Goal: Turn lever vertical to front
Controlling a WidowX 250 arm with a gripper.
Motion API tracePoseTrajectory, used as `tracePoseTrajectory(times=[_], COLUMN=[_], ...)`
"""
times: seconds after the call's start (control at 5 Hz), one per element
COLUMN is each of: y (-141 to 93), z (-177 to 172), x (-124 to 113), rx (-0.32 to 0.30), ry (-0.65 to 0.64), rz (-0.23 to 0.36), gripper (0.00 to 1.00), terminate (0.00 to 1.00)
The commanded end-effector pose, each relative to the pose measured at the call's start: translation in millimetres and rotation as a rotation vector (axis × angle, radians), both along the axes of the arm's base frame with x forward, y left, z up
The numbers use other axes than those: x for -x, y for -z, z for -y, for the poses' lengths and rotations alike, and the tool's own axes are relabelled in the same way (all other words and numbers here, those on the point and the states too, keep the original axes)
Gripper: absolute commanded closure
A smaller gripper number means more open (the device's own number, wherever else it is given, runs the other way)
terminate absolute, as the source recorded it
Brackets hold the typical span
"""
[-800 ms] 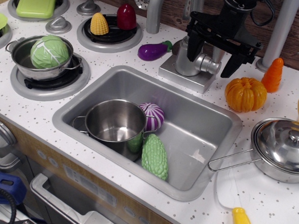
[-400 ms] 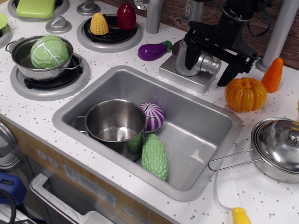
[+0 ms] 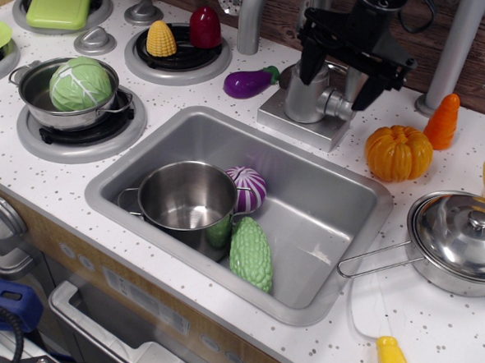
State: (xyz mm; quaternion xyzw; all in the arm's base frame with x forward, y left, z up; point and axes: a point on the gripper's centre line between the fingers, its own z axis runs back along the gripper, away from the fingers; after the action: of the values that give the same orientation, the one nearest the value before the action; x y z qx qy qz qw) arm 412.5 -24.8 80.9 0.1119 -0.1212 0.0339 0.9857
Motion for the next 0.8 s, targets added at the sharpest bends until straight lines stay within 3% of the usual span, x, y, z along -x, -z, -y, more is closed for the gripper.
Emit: tracePoseTrajectory(times=[0.0, 0.4, 0.6], y=[-32.9, -28.6, -27.6], z=[-5.5, 3.8, 9.2], x=[-21.2, -30.7, -30.9], rx=[0.018, 0.042, 0.068], ry=[0.023, 0.025, -0.002], rz=[0.153, 0.223, 0.224], gripper=[0.00, 0.00, 1.00], terminate=[0.00, 0.00, 0.00])
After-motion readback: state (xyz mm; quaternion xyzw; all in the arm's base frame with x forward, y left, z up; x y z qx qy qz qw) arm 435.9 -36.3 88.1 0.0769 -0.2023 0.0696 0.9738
